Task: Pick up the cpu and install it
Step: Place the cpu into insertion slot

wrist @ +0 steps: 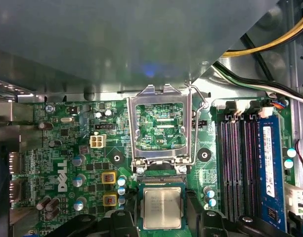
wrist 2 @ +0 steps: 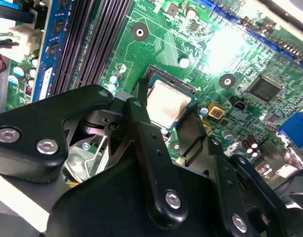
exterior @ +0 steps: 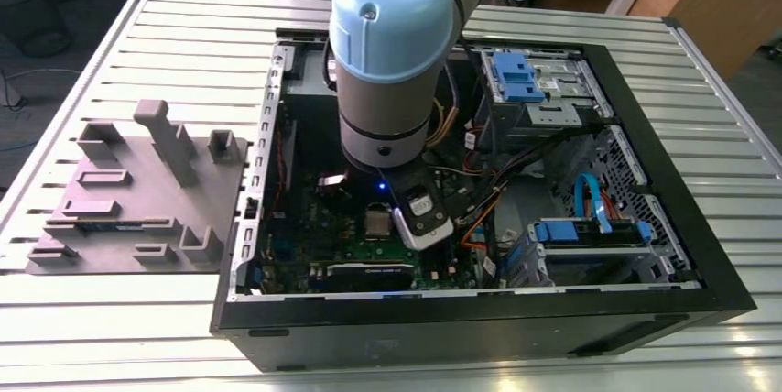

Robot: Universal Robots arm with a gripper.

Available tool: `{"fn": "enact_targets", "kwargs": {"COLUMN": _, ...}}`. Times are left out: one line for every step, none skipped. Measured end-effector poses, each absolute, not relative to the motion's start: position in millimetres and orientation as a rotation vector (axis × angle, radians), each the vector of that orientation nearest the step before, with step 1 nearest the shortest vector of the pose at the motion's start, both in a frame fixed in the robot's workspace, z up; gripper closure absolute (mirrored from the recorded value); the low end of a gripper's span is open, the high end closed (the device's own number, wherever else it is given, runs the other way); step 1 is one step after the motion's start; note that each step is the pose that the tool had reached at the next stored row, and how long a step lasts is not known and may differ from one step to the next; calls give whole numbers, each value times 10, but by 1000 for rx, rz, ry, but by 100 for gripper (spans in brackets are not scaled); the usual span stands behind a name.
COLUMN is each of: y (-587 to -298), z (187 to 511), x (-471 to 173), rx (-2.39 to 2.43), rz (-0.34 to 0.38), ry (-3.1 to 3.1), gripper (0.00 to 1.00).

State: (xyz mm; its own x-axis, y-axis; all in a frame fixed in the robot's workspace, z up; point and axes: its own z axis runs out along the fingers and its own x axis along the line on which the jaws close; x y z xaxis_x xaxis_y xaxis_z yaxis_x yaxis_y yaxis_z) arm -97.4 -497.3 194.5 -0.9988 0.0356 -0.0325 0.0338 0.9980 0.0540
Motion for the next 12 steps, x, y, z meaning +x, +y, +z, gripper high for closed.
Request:
{"fn": "enact_targets", "kwargs": {"y": -4973, "z": 1945, "x": -974, "rx": 54, "rz": 83, "ry": 3107, "gripper": 52}}
{"fn": "enact_targets", "kwargs": {"y": -4973, "z": 1944, "x": -973, "rx": 54, "rz": 83, "ry": 3107, "gripper": 52}}
{"fn": "enact_targets", "kwargs": {"y": -4973, "z": 1944, "x": -973, "rx": 53, "rz": 83, "ry": 3107, "gripper": 52}}
{"fn": "enact_targets", "kwargs": {"y": -4973, "z": 1942, "x": -973, "rx": 47, "rz": 84, "ry": 3107, "gripper": 52}}
{"fn": "enact_targets", "kwargs": {"y": -4973, "z": 1940, "x": -972, "rx": 37, "rz": 85, "ry": 3107, "gripper": 52}}
{"fn": "enact_targets", "kwargs": {"y": -4973, "z": 1938, "x": -971, "rx": 25, "rz": 85, "ry": 3107, "gripper": 52}}
{"fn": "enact_targets", "kwargs": {"y": -4973, "z": 1936, "x": -971, "rx": 15, "rz": 86, "ry": 3107, "gripper": 52}}
{"fn": "enact_targets", "kwargs": {"y": -4973, "z": 1934, "x": -971, "rx": 5, "rz": 86, "ry": 3107, "gripper": 52}}
{"fn": "enact_targets", "kwargs": {"y": -4973, "z": 1932, "x": -971, "rx": -3, "rz": 87, "ry": 3106, "gripper": 52}}
{"fn": "enact_targets", "kwargs": {"y": -4973, "z": 1928, "x": -971, "rx": -6, "rz": 87, "ry": 3105, "gripper": 52}}
{"fn": "enact_targets", "kwargs": {"y": -4973, "z": 1921, "x": -972, "rx": -7, "rz": 87, "ry": 3103, "gripper": 52}}
{"fn": "enact_targets", "kwargs": {"y": -4973, "z": 1913, "x": -974, "rx": -7, "rz": 87, "ry": 3101, "gripper": 52}}
